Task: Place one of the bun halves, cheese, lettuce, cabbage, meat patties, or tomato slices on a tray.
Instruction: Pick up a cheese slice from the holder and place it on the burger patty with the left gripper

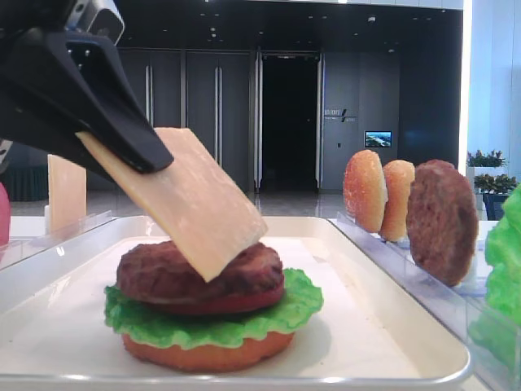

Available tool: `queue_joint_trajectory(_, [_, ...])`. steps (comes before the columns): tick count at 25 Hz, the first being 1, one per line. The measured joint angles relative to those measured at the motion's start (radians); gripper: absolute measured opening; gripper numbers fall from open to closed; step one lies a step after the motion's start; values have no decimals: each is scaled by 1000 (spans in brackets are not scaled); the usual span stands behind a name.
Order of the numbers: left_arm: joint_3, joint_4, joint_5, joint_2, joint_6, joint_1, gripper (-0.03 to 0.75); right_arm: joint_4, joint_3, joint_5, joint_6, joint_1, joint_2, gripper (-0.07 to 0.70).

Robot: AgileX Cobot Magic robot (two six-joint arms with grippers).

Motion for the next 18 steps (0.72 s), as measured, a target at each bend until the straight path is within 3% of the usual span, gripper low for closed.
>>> queue_joint_trajectory(8, [0, 1, -17, 15, 61, -5, 36, 0, 0, 0, 0, 0, 0, 411])
queue_joint_trajectory(14, [0, -98, 40, 15, 221, -25, 36, 0, 0, 0, 0, 0, 0, 411])
queue_joint_trajectory(18, [0, -116, 40, 15, 254, -26, 36, 0, 0, 0, 0, 0, 0, 411])
